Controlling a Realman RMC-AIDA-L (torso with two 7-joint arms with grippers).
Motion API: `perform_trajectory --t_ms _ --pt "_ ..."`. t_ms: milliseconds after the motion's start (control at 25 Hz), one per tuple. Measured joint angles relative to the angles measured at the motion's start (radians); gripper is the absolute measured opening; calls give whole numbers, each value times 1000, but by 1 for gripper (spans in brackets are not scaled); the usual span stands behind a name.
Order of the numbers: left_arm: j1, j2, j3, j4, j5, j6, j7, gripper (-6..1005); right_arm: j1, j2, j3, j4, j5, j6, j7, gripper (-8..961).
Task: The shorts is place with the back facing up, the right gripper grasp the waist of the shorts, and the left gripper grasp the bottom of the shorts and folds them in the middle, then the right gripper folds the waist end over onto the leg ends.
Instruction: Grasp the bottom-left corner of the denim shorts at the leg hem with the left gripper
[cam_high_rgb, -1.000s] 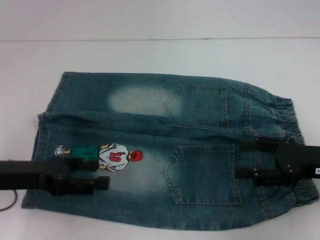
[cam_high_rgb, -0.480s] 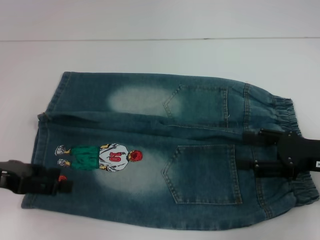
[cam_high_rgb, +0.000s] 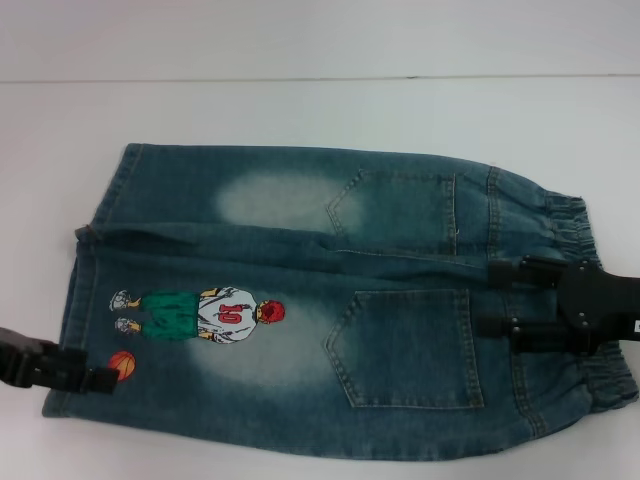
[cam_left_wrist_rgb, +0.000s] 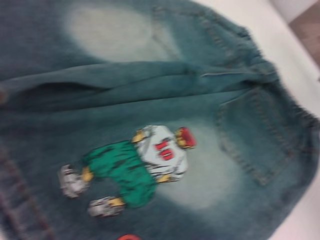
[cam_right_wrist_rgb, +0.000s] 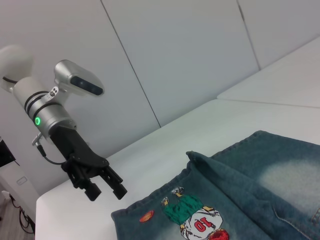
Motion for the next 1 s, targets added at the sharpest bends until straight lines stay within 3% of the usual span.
perform_trajectory --t_ms 440,1000 --pt "-19 7 -5 0 72 -74 -22 876 -10 -3 26 4 1 -7 1 917" --pt "-15 10 -26 0 177 -59 -51 875 -10 -8 35 0 2 -8 1 915"
